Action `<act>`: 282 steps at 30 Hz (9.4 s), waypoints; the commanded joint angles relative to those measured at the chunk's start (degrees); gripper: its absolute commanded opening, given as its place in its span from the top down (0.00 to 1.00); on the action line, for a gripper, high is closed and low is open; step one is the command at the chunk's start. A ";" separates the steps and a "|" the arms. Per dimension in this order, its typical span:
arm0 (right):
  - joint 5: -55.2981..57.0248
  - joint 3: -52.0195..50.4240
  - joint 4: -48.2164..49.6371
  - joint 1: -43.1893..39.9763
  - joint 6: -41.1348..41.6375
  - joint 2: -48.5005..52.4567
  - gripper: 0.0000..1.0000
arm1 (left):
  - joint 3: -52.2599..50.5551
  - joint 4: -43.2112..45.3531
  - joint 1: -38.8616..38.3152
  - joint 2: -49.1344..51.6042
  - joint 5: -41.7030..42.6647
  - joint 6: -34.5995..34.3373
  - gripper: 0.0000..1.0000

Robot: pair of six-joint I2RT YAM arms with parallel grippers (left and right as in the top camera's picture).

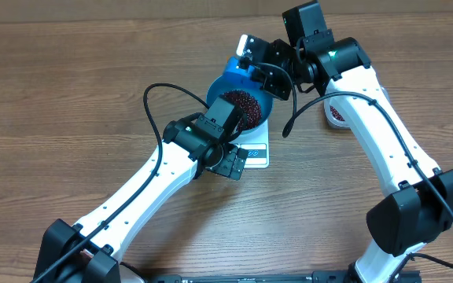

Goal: Scoop item into bowl and weigh 150g on scale
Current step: 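Tilt the scoop with the right gripper to pour beans into the bowl, then move the empty scoop back into the bean tub with the right gripper, then scoop more red beans and lift the scoop with the right gripper, then tilt the scoop over the teal bowl to pour more beans, right gripper, then move the blue scoop with the right gripper back to the bean tub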

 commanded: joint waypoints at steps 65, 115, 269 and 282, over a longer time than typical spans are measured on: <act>9.16 -17.57 -4.24 -25.31 43.60 -0.87 0.96 | -0.57 0.04 -0.07 -0.07 -0.72 0.09 0.00; -49.96 -14.19 -2.12 -40.00 43.36 -0.90 0.96 | -0.57 0.04 -0.07 -0.07 -0.72 0.09 0.00; -8.22 -8.22 -4.94 -40.96 48.68 -5.81 0.96 | -0.57 0.04 -0.07 -0.07 -0.72 0.09 0.01; 9.97 -7.10 -5.38 -34.03 41.29 -11.82 0.96 | -0.57 0.04 -0.07 -0.07 -0.72 0.09 0.00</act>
